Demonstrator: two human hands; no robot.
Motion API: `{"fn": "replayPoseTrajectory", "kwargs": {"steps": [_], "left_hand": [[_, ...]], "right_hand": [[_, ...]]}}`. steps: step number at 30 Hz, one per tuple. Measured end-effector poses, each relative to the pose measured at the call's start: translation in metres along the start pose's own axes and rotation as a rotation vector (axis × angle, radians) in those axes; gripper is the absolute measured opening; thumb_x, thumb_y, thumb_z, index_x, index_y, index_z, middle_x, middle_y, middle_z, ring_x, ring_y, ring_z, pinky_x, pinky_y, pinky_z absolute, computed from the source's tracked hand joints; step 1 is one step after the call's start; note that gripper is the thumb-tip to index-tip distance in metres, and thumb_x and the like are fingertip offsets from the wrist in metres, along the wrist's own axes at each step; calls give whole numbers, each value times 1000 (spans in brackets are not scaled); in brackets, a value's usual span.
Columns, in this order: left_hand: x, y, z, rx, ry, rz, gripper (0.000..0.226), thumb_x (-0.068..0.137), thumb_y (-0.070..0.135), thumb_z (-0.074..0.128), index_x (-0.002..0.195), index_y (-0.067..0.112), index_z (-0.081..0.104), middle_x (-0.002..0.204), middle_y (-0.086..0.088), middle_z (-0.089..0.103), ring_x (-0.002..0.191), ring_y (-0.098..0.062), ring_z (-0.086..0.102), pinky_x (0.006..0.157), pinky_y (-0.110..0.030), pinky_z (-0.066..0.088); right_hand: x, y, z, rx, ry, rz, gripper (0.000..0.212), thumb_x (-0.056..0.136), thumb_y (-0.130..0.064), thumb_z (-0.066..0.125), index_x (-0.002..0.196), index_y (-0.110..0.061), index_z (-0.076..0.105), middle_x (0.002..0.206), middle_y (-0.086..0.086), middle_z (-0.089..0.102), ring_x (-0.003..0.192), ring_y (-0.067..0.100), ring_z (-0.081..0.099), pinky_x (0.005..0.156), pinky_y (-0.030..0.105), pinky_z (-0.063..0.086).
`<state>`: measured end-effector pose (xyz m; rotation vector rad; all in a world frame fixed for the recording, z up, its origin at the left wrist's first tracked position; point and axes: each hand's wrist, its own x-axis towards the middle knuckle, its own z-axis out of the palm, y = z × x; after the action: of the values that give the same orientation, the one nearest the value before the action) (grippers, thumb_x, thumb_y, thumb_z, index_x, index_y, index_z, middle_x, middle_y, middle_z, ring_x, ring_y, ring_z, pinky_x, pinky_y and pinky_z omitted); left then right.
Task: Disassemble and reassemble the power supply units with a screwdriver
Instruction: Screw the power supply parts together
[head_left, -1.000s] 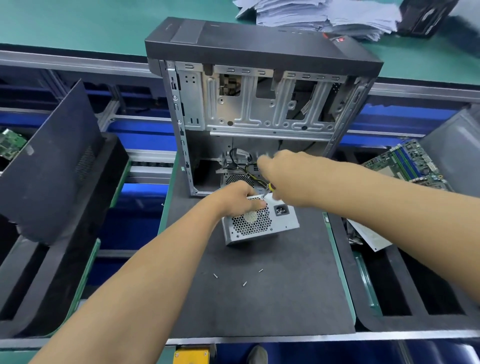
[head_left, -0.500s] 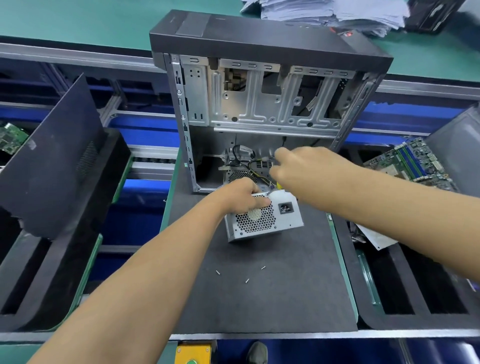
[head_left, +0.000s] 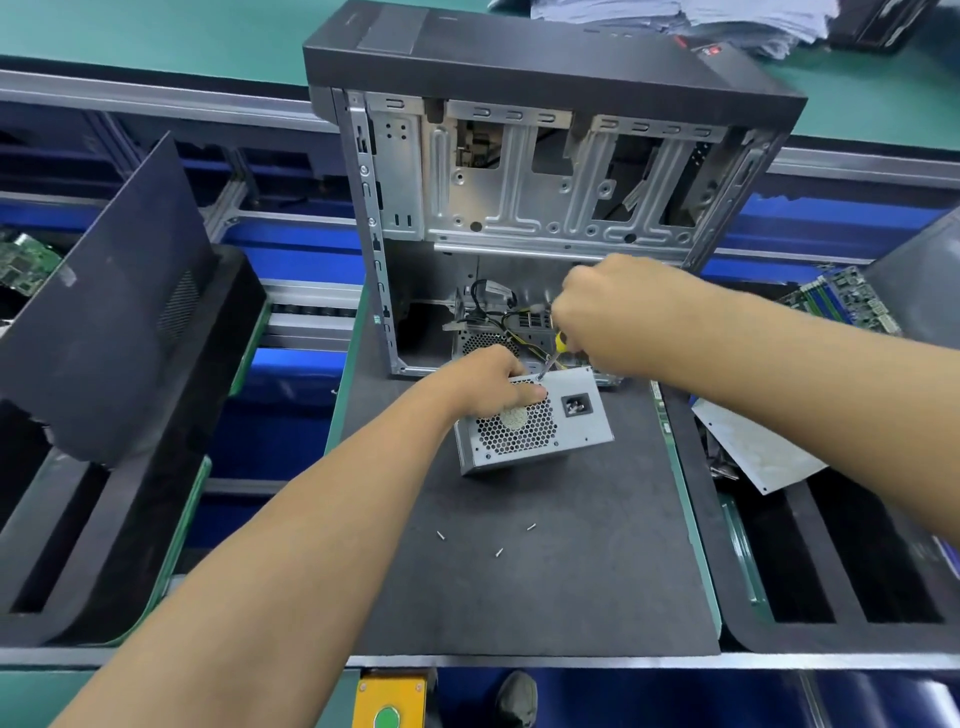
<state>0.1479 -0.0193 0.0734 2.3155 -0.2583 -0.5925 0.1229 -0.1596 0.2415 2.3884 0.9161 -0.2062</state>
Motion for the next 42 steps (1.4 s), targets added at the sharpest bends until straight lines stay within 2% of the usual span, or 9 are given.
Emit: {"fn": "replayPoseTrajectory", "kwargs": {"steps": [6, 10, 15, 19, 23, 30, 36, 39, 42], "left_hand": [[0, -2, -1, -24, -4, -10, 34, 94, 47, 63, 89, 15, 71, 65, -1, 53, 60, -19, 46, 61, -31, 38], [2, -2, -1, -39, 11, -27, 43, 94, 48, 62, 95, 5, 70, 64, -1, 48, 58, -18, 42, 59, -31, 34], [3, -3, -1, -68, -8, -45, 40, 94, 46, 63, 92, 7, 72, 67, -5, 50, 61, -20, 42, 58, -31, 32], [2, -2, -2, -87, -8, -58, 41, 95, 45, 63, 88, 5, 70, 64, -6, 48, 50, -17, 39, 53, -28, 31], [4, -2, -3, -117, -8, -69, 50, 95, 44, 63, 98, -6, 65, 67, -8, 42, 47, -17, 31, 51, -29, 26], [8, -7, 3, -243, -1, -136, 43, 93, 41, 67, 84, -1, 66, 65, -8, 42, 53, -19, 35, 59, -31, 29], [9, -6, 24, -454, 63, -204, 28, 90, 40, 73, 90, 17, 57, 86, -4, 49, 77, -18, 48, 67, -29, 41], [9, -8, 35, -617, 77, -274, 39, 90, 38, 73, 96, 1, 64, 101, -8, 69, 88, -25, 66, 87, -37, 54], [9, -7, 41, -635, 120, -313, 36, 90, 39, 73, 94, 5, 62, 91, -9, 65, 78, -23, 60, 76, -35, 49]], "right_hand": [[17, 8, 5, 338, -114, 225, 36, 97, -44, 55, 84, -13, 43, 76, 5, 35, 72, 29, 47, 62, 35, 42], [9, 13, 2, 188, -46, 41, 20, 89, -23, 65, 102, -18, 51, 100, 8, 50, 90, 35, 57, 73, 43, 52], [14, 8, 2, 165, 43, 115, 32, 100, -32, 50, 77, -12, 40, 69, 4, 27, 75, 32, 42, 65, 38, 43], [23, 9, 2, 327, -105, 256, 49, 98, -49, 51, 71, -12, 36, 73, 6, 37, 67, 28, 48, 62, 37, 42], [17, 15, -1, 300, -104, 93, 18, 92, -32, 65, 97, -21, 52, 104, 7, 48, 97, 34, 58, 80, 43, 52], [27, 8, 0, 193, 20, 108, 43, 103, -36, 46, 69, -15, 30, 69, 5, 25, 75, 33, 43, 70, 41, 45], [28, 23, -5, 290, -156, 62, 19, 94, -31, 61, 106, -20, 50, 92, 0, 43, 89, 24, 46, 74, 37, 46], [30, 20, -3, 209, -56, -5, 15, 93, -18, 58, 106, -21, 63, 94, 2, 45, 75, 21, 44, 62, 32, 41], [33, 18, 3, 213, -32, 22, 11, 94, -25, 61, 98, -15, 63, 85, 4, 42, 61, 17, 38, 53, 27, 29]]}}
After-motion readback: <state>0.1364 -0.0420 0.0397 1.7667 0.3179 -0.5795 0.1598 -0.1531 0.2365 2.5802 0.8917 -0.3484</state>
